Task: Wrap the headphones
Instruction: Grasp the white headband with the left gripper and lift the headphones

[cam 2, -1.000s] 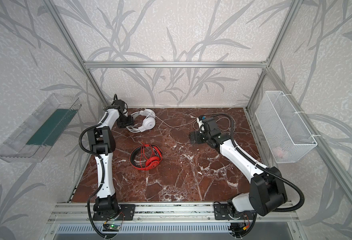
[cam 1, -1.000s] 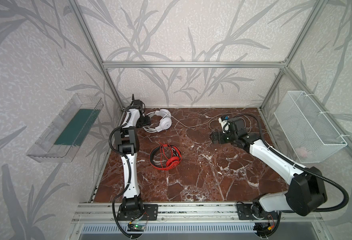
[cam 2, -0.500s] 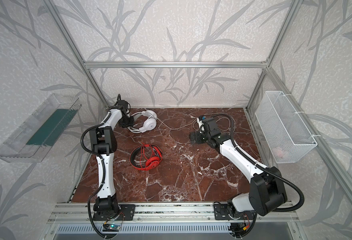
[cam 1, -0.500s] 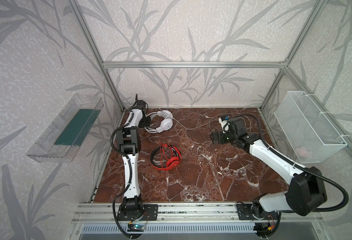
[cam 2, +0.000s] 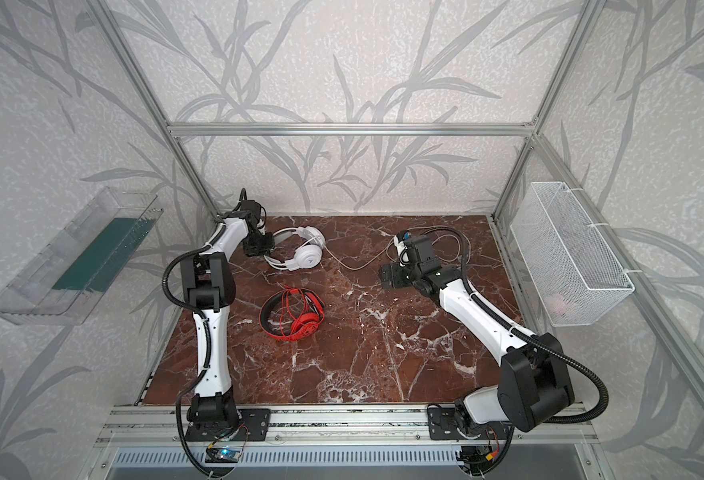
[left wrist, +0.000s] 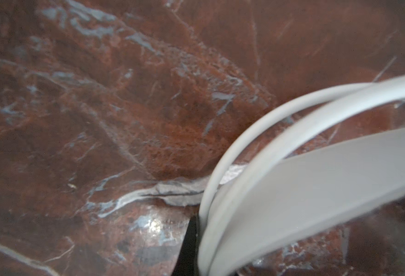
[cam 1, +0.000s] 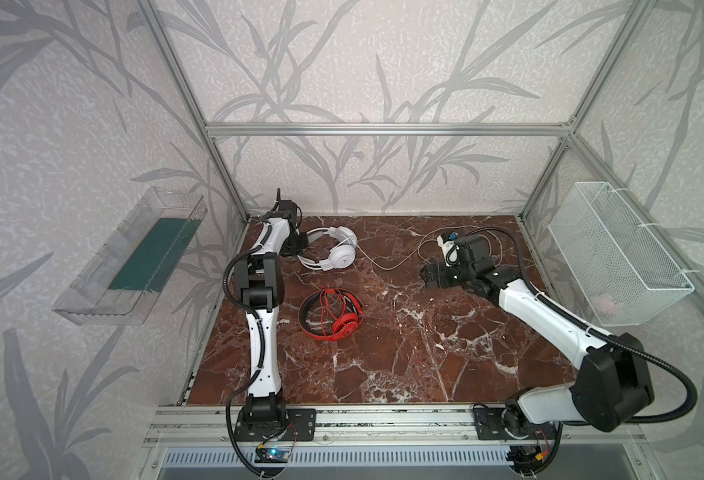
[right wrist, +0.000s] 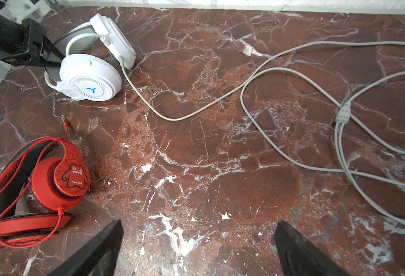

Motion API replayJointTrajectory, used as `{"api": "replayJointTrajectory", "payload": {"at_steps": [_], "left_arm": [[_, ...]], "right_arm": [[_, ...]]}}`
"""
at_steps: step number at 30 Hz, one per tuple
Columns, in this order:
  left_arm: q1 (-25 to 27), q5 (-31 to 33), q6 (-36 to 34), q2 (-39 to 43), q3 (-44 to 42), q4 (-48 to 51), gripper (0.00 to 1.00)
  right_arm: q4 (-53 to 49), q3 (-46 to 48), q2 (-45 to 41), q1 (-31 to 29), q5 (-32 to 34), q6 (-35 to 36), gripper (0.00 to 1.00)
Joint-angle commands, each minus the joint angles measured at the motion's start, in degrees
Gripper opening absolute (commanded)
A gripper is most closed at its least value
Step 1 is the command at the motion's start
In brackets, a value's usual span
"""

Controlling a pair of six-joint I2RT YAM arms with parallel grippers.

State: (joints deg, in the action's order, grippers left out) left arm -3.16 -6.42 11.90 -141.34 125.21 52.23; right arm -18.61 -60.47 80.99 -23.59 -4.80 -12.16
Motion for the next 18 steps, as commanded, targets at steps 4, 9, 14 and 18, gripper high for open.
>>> {"api": "replayJointTrajectory", "payload": {"at_steps": [4, 9, 14, 18], "left_arm": [[0.73, -5.68, 4.55, 7.65, 3.34, 1.38, 0.0], [2.6, -9.7, 3.92, 11.21, 5.49, 2.88, 0.0], [4.53, -10.15, 2.49, 14.42, 8.55, 7.4, 0.0], [6.06, -11.57, 2.61, 18.98, 5.61, 8.48, 0.0]], "right_arm": [[-0.1, 0.78, -1.33, 0.43, 1.02, 1.73, 0.99], [-0.68, 0.8, -2.99, 1.76, 0.8, 2.07, 0.99], [1.66, 3.53, -7.44, 4.43, 0.8, 4.29, 0.99], [2.82, 5.76, -10.07, 7.4, -0.11, 7.33, 0.99]]}}
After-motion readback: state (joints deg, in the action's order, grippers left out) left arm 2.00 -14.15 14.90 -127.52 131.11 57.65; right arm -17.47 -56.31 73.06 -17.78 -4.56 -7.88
